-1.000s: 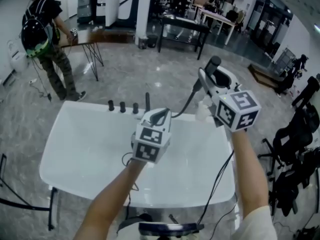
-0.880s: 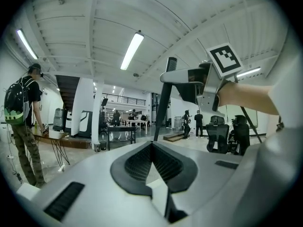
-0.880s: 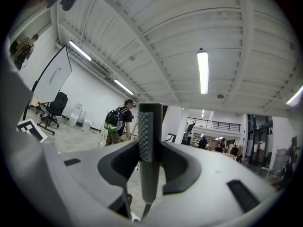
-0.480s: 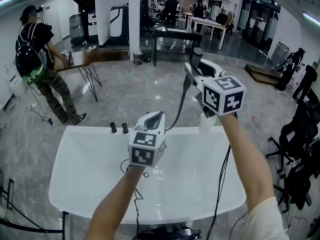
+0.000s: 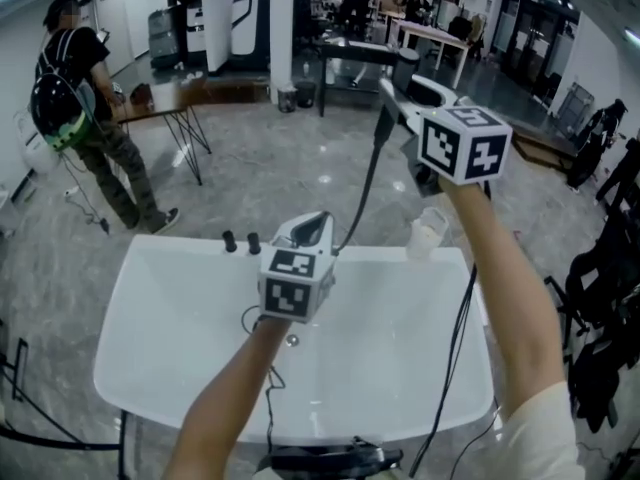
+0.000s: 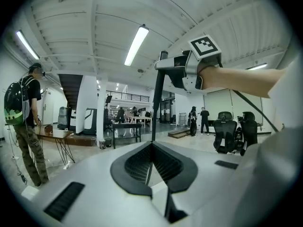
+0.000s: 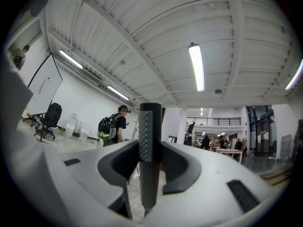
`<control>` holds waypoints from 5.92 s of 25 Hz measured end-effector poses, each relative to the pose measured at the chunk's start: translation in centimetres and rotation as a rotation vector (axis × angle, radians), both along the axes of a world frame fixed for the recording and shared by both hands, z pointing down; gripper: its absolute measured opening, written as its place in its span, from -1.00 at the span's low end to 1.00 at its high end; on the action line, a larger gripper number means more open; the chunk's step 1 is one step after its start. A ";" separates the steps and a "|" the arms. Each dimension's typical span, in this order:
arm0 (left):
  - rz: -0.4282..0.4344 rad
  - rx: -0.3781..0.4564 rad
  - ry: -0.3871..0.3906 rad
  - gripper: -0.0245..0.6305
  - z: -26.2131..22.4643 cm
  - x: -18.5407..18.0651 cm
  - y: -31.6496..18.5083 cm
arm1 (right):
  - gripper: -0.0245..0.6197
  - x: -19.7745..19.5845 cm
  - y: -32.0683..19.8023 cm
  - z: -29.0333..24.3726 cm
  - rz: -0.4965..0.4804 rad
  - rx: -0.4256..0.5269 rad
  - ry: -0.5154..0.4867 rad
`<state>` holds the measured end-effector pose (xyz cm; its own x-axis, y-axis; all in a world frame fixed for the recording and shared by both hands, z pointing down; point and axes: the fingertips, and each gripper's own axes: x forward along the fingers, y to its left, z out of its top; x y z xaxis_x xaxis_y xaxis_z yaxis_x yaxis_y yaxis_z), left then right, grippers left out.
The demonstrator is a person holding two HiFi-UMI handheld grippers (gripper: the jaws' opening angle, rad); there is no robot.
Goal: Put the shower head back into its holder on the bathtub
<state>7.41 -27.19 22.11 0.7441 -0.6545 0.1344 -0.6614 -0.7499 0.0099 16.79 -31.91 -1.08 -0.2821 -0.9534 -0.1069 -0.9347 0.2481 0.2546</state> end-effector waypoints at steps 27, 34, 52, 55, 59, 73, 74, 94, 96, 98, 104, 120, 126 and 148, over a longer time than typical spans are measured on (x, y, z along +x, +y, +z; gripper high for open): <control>-0.018 -0.094 -0.023 -0.91 7.3 1.5 -4.6 | -0.46 1.2 -7.3 7.4 -0.050 -0.058 -0.070; -0.031 -0.111 -0.028 -0.91 8.2 1.0 -4.7 | -0.46 1.5 -7.6 9.5 -0.048 -0.086 -0.087; -0.027 -0.143 -0.046 -0.91 10.6 1.9 -3.7 | -0.46 3.5 -7.3 15.1 -0.023 -0.151 -0.117; -0.029 -0.150 -0.048 -0.91 11.0 1.6 -3.9 | -0.46 3.3 -7.6 16.1 -0.023 -0.164 -0.117; -0.032 -0.157 -0.051 -0.91 11.5 1.4 -3.9 | -0.46 3.3 -7.9 17.6 -0.021 -0.182 -0.124; -0.054 -0.180 -0.048 -0.91 13.5 1.1 -4.0 | -0.46 3.5 -8.1 22.9 -0.013 -0.227 -0.138; -0.055 -0.181 -0.049 -0.91 13.7 1.2 -4.0 | -0.46 3.5 -8.0 23.2 -0.013 -0.228 -0.138; -0.067 -0.198 -0.066 -0.91 16.4 2.3 -3.8 | -0.46 4.6 -8.0 30.0 -0.002 -0.272 -0.144; -0.068 -0.198 -0.066 -0.91 16.7 2.4 -3.6 | -0.46 4.5 -7.9 30.8 -0.004 -0.273 -0.144; -0.069 -0.194 -0.070 -0.91 17.0 2.3 -3.4 | -0.46 4.3 -7.7 31.5 -0.004 -0.273 -0.134; -0.079 -0.199 -0.073 -0.91 17.6 1.8 -3.7 | -0.46 4.0 -7.9 33.6 0.004 -0.283 -0.126; -0.065 -0.178 -0.062 -0.91 18.7 3.8 -4.0 | -0.46 4.9 -8.4 38.4 0.034 -0.290 -0.130; -0.068 -0.178 -0.048 -0.91 19.8 4.5 -3.6 | -0.46 5.3 -8.4 40.2 0.036 -0.288 -0.134; -0.045 -0.191 -0.050 -0.91 23.6 7.9 -4.4 | -0.46 6.0 -10.2 45.5 0.045 -0.314 -0.113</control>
<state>15.35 -31.54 45.68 0.7039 -0.6462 0.2949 -0.6976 -0.7071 0.1156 22.77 -42.12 44.42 -0.2420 -0.9560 0.1658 -0.9645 0.2556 0.0661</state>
